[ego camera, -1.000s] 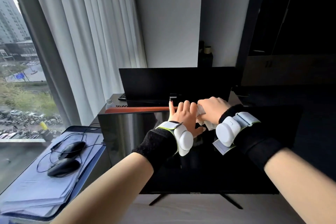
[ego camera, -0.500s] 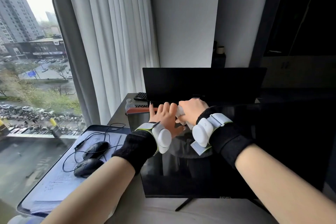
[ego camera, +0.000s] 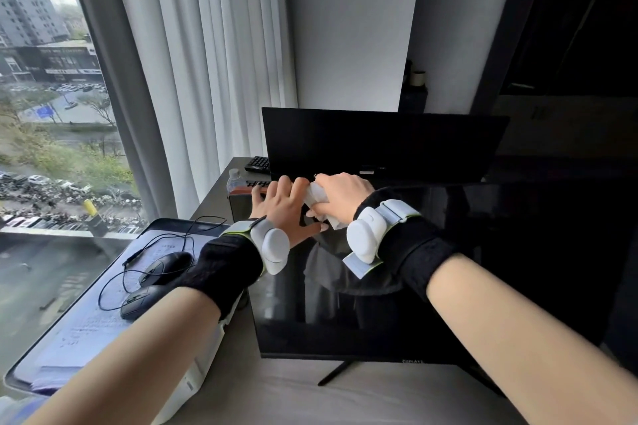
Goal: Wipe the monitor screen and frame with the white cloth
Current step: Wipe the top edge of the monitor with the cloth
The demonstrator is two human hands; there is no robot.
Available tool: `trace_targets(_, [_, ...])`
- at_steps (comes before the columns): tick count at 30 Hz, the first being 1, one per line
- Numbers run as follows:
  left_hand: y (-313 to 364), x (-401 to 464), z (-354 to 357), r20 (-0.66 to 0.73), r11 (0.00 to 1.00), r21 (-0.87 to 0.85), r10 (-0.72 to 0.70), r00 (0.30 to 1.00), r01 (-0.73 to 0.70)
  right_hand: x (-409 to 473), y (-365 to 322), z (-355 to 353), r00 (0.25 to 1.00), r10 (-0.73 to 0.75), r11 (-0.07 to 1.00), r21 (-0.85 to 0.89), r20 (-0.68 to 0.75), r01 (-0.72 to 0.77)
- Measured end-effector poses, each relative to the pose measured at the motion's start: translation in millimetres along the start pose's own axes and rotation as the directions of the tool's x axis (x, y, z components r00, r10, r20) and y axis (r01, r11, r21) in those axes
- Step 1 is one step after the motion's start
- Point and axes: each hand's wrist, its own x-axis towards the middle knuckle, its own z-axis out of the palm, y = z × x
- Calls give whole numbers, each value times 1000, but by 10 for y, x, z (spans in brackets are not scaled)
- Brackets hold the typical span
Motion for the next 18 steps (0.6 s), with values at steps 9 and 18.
trace_targets(9, [271, -81, -105, -47, 999, 37, 28, 998, -26, -276, 175, -117, 999, -39, 997, 72, -13, 40])
trace_targets(18, [501, -322, -187, -140, 998, 59, 18, 990, -10, -571, 301, -129, 989, -130, 986, 94, -69, 136])
